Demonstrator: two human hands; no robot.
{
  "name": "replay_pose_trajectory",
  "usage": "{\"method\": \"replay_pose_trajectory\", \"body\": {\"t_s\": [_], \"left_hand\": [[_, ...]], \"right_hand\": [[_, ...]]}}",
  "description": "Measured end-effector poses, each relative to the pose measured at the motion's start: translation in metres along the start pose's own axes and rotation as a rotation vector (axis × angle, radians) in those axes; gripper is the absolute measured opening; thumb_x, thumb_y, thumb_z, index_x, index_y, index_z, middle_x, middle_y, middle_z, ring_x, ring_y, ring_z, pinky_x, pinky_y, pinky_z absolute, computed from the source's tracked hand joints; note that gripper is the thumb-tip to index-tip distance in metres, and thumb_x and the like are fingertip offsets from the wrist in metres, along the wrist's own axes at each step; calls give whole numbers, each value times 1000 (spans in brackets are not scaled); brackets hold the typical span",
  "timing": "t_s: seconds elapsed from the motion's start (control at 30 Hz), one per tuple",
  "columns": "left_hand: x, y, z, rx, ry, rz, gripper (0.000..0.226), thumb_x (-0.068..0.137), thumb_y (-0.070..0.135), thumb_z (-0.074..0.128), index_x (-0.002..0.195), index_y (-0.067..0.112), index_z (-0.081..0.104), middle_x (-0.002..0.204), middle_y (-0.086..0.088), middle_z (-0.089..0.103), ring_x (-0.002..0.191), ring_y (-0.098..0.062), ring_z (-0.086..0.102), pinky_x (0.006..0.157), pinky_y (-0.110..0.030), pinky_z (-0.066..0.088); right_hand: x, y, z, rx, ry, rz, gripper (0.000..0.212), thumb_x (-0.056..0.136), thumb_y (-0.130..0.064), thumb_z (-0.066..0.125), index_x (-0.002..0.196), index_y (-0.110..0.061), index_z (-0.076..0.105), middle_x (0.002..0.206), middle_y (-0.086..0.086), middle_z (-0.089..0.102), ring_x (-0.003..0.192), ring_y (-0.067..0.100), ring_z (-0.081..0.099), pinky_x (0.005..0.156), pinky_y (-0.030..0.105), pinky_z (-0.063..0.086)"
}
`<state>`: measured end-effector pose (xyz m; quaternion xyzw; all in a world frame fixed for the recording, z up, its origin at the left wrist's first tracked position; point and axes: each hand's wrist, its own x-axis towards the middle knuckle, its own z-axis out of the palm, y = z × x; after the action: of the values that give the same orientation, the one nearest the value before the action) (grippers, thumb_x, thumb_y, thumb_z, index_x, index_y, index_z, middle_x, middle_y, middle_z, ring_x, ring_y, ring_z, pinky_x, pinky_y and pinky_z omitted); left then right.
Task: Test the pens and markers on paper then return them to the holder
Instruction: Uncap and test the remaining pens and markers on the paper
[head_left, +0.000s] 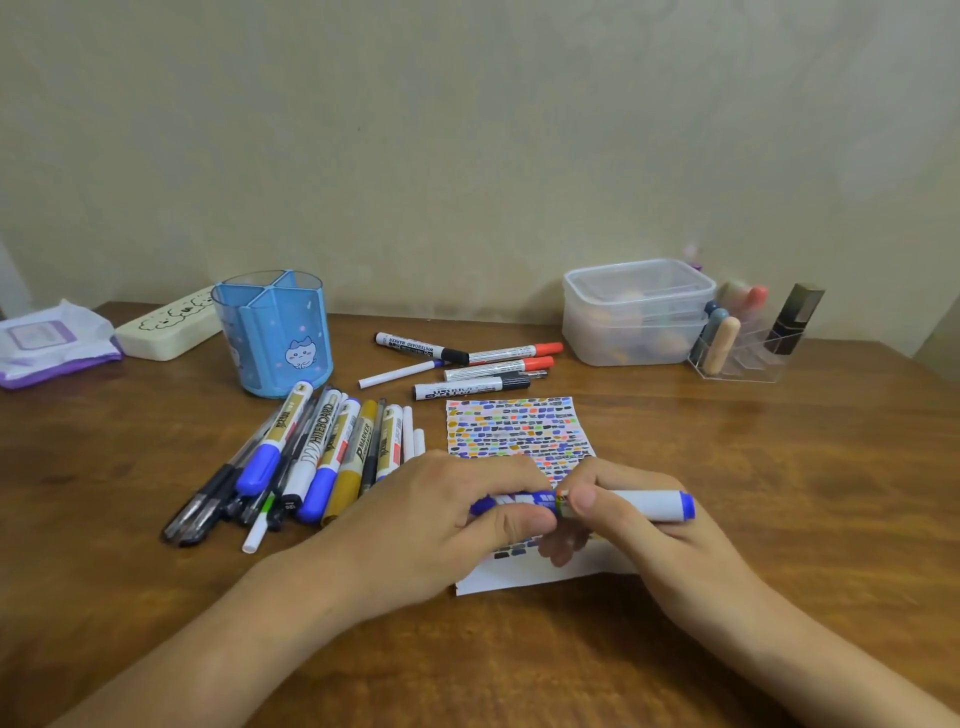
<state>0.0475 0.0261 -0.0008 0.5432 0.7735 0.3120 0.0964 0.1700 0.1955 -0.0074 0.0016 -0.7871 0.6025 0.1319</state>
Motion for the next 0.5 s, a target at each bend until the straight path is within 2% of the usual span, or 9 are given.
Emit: {"method": "replay_pose_trajectory", "body": {"t_s": [0.1, 0.17, 0.23, 0.37, 0.43, 0.5], "left_hand": [[0, 3, -3, -62, -28, -16, 36, 89, 62, 43, 117, 46, 59, 107, 24, 65, 100, 0, 59, 76, -13, 41], [0, 4, -4, -91, -52, -18, 38, 88, 60, 45, 114, 41, 66, 107, 24, 66, 102, 1, 59, 78, -12, 41], [0, 4, -5, -111, -68, -20, 37, 91, 58, 47, 112, 38, 68, 105, 20, 68, 101, -1, 60, 80, -17, 43], [0, 3, -6, -112, -77, -51, 34, 93, 61, 48, 110, 37, 66, 100, 10, 70, 97, -13, 62, 83, -38, 49], [0, 2, -8, -131, -74, -62, 33, 93, 61, 50, 107, 38, 68, 99, 10, 70, 96, -13, 63, 83, -40, 50], [0, 4, -9, -160, -68, -67, 31, 91, 59, 53, 104, 37, 71, 97, 13, 71, 95, -9, 63, 82, -35, 50]], "right_hand": [[-1, -1, 0, 17, -17, 7, 36, 87, -47, 56, 76, -15, 67, 78, 10, 72, 77, 18, 69, 76, 22, 54], [-3, -1, -2, 28, -35, 17, 37, 88, -47, 56, 78, -13, 66, 79, 10, 72, 78, 18, 68, 76, 20, 53], [-3, -5, -2, 3, -45, 18, 35, 93, -43, 57, 79, -12, 66, 79, 9, 72, 79, 17, 68, 76, 16, 51], [0, -6, -1, -20, -65, -5, 33, 92, -43, 56, 76, -16, 67, 78, 8, 72, 77, 15, 67, 75, 16, 49], [3, -5, -4, -47, -83, -4, 32, 93, -40, 55, 76, -16, 67, 77, 7, 72, 77, 14, 67, 74, 15, 49], [2, -6, -5, -83, -80, 2, 33, 92, -44, 55, 79, -16, 67, 81, 7, 72, 80, 15, 68, 75, 18, 51]]}}
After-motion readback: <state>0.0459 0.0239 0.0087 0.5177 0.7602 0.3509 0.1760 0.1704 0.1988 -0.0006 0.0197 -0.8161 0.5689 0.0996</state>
